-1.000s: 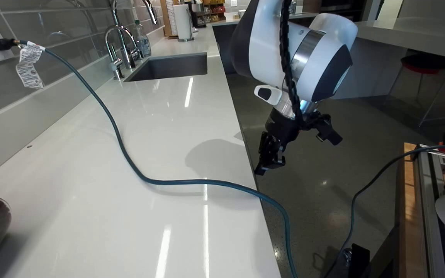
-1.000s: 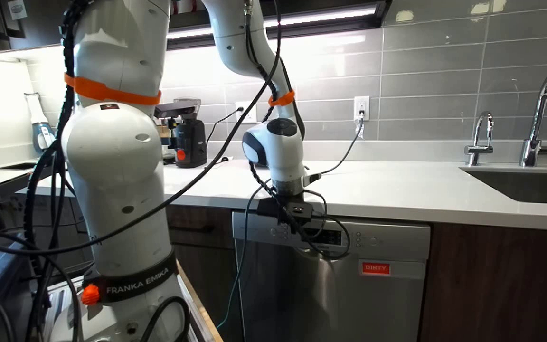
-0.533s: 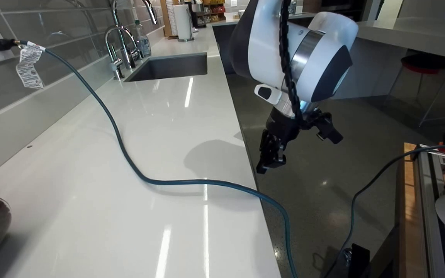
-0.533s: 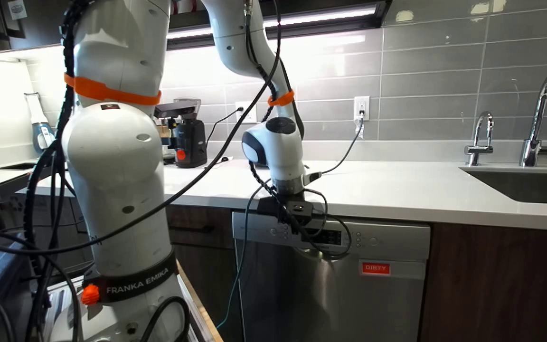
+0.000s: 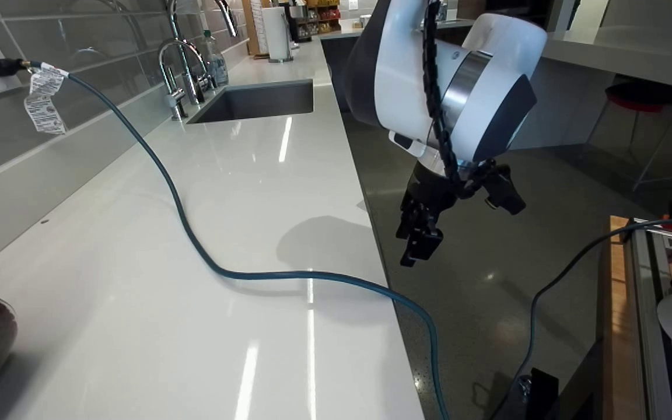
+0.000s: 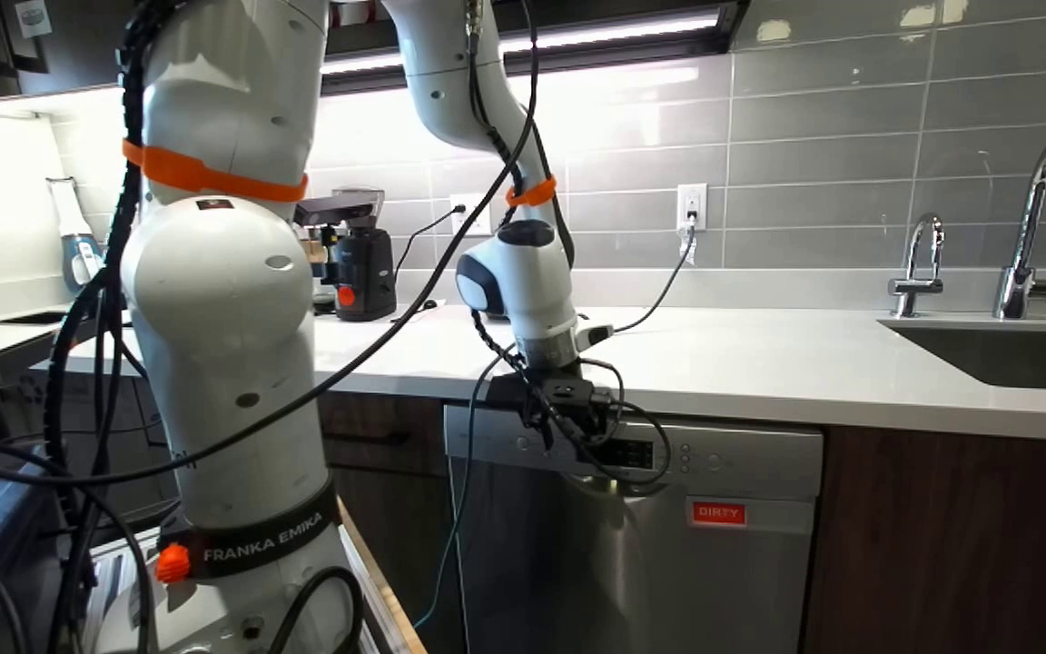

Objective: Press a button on the dishwasher.

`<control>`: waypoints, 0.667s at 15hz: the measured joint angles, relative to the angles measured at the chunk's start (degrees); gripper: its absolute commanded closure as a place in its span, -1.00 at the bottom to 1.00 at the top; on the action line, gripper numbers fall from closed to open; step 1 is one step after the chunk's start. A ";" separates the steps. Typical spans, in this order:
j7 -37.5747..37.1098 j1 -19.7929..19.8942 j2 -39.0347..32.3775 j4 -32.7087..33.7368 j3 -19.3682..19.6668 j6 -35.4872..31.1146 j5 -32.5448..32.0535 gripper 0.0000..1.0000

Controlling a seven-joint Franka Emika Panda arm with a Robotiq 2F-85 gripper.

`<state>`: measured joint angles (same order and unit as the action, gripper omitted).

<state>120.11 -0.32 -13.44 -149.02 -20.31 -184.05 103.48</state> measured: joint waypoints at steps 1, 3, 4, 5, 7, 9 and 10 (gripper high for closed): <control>-0.37 -0.02 -0.09 -0.08 -0.15 -0.13 0.00 -1.00; -1.05 -0.03 -0.27 -0.23 -0.37 -0.20 0.00 -1.00; -1.42 -0.03 -0.33 -0.35 -0.45 -0.20 0.00 -1.00; -1.88 -0.03 -0.36 -0.53 -0.56 -0.20 0.00 -1.00; -3.00 -0.03 -0.36 -1.09 -0.85 -0.25 -0.01 -1.00; -4.37 -0.03 -0.36 -1.65 -1.25 -0.61 -0.01 -1.00; -5.00 -0.02 -0.36 -1.87 -1.52 -1.13 -0.01 -1.00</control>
<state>115.11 -0.35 -13.80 -150.89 -21.83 -185.17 103.47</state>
